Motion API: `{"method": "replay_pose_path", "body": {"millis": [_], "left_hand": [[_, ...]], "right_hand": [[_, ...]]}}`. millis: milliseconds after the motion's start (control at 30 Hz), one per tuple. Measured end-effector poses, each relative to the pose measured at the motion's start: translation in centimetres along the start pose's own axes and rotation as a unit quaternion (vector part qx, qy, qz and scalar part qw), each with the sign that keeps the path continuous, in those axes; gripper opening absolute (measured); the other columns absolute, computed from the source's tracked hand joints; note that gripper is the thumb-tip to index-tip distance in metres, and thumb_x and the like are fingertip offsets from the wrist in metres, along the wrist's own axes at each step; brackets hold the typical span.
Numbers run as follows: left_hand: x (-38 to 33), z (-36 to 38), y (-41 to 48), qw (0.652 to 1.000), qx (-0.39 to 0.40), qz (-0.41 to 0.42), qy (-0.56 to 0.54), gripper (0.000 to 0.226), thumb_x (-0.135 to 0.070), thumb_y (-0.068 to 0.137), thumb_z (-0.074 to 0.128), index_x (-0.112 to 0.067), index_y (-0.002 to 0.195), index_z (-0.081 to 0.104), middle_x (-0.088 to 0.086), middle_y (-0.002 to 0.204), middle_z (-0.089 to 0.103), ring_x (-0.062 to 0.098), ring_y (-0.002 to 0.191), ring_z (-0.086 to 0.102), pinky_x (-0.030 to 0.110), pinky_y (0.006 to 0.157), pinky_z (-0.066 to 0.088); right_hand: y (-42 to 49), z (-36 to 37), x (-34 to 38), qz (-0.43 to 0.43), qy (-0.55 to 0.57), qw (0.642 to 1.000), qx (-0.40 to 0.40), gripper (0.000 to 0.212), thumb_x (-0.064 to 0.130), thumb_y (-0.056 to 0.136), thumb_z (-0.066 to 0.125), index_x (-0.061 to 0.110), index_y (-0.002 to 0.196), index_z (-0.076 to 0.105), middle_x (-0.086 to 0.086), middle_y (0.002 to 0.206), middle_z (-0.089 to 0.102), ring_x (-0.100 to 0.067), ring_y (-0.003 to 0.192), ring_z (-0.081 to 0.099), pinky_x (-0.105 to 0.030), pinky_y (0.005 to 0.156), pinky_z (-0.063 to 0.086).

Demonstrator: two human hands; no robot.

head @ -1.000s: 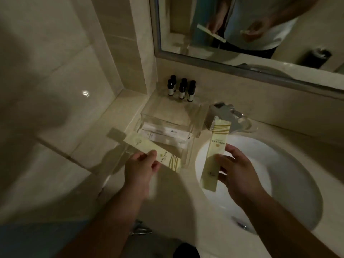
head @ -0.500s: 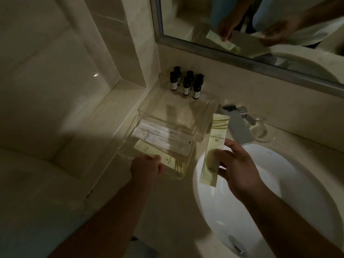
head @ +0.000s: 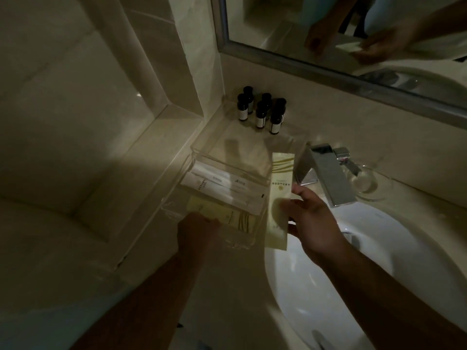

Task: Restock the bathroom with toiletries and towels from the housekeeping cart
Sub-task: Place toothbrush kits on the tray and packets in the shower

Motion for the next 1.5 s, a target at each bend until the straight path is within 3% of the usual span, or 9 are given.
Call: {"method": "replay_pose_path", "body": {"millis": [167,300,500,767,867,1100,1333,1433,1500], "left_hand": [[-0.4,0.0,-0.3,0.983,-0.025,0.168,0.066,0.011,-0.031,0.087,0.067,-0.021,0.09,0.064,-0.001,0.089,0.065,0.019,0.084,0.062,0.037,0.073,0.057],[1.1,1.6,0.7,0.898,-0.059,0.38,0.216,0.035,-0.041,0.092,0.051,-0.025,0.12,0.065,0.001,0.124,0.064,0.025,0.113,0.058,0.043,0.087,0.052],[2.1,1.6,0.2,0.888,-0.058,0.398,0.225,0.032,-0.04,0.092,0.047,-0.026,0.096,0.076,-0.002,0.12,0.071,0.025,0.109,0.065,0.046,0.095,0.046],[2.4,0.3,0.1,0.887,0.004,0.399,0.233,0.058,-0.05,0.092,0.023,-0.029,0.107,0.075,-0.006,0.139,0.061,0.023,0.127,0.056,0.052,0.108,0.034],[2.7,-0.1,0.3,0.885,-0.001,0.411,0.22,0.048,-0.047,0.091,0.033,-0.029,0.106,0.074,-0.002,0.132,0.066,0.022,0.121,0.061,0.052,0.104,0.04],[5.1,-1.9,0.7,0.9,-0.054,0.389,0.19,0.041,-0.039,0.086,0.05,-0.018,0.112,0.073,0.009,0.12,0.069,0.029,0.109,0.065,0.044,0.095,0.051],[6.1,-3.0,0.7,0.906,-0.062,0.378,0.181,0.046,-0.04,0.086,0.047,-0.017,0.118,0.071,0.009,0.122,0.069,0.029,0.11,0.066,0.044,0.096,0.051],[6.3,-2.9,0.8,0.909,-0.046,0.371,0.184,0.046,-0.04,0.088,0.046,-0.018,0.121,0.069,0.008,0.125,0.067,0.029,0.113,0.064,0.043,0.098,0.049],[6.1,-2.9,0.8,0.912,-0.033,0.362,0.188,0.046,-0.041,0.087,0.045,-0.019,0.121,0.069,0.008,0.126,0.067,0.029,0.114,0.063,0.043,0.099,0.049]], "right_hand": [[0.9,0.7,-1.5,0.027,-0.032,0.999,0.015,0.036,0.006,0.097,0.054,0.023,0.128,0.061,-0.004,0.113,0.072,-0.028,0.104,0.07,-0.045,0.079,0.062],[1.5,0.6,-2.1,0.036,-0.072,0.996,0.023,0.04,0.006,0.096,0.054,0.026,0.13,0.06,-0.007,0.115,0.072,-0.031,0.105,0.07,-0.053,0.086,0.059],[2.2,0.8,-1.9,0.025,-0.087,0.996,0.005,0.035,0.006,0.093,0.061,0.018,0.125,0.065,-0.008,0.11,0.074,-0.03,0.099,0.071,-0.048,0.083,0.06],[3.2,3.3,-1.3,0.038,-0.146,0.988,0.028,0.035,-0.002,0.093,0.058,0.013,0.123,0.065,-0.009,0.113,0.072,-0.03,0.101,0.071,-0.051,0.086,0.059],[3.9,4.8,-0.2,0.015,-0.204,0.977,0.061,0.036,0.001,0.093,0.058,0.022,0.12,0.068,-0.003,0.111,0.074,-0.025,0.1,0.071,-0.047,0.084,0.06],[6.9,8.9,-0.3,-0.002,-0.411,0.909,0.072,0.032,0.001,0.093,0.058,0.018,0.117,0.072,0.0,0.116,0.068,-0.016,0.097,0.068,-0.03,0.082,0.059],[8.2,9.9,-3.8,-0.086,-0.637,0.762,0.082,0.029,0.016,0.097,0.053,0.021,0.118,0.073,-0.002,0.123,0.065,-0.019,0.111,0.062,-0.026,0.094,0.048],[7.9,9.5,-5.2,-0.163,-0.708,0.686,0.046,0.022,0.021,0.096,0.055,0.011,0.105,0.072,-0.007,0.104,0.069,-0.024,0.094,0.067,-0.033,0.082,0.055],[7.5,9.1,-5.9,-0.132,-0.731,0.667,0.05,0.017,0.014,0.088,0.057,0.005,0.082,0.069,-0.013,0.077,0.067,-0.031,0.067,0.066,-0.036,0.058,0.057]]}}
Point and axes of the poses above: each hand's wrist, its own y-axis towards the middle knuckle, its own z-axis out of the palm, x = y × z, the point moved 2 cm from there along y, towards the middle knuckle
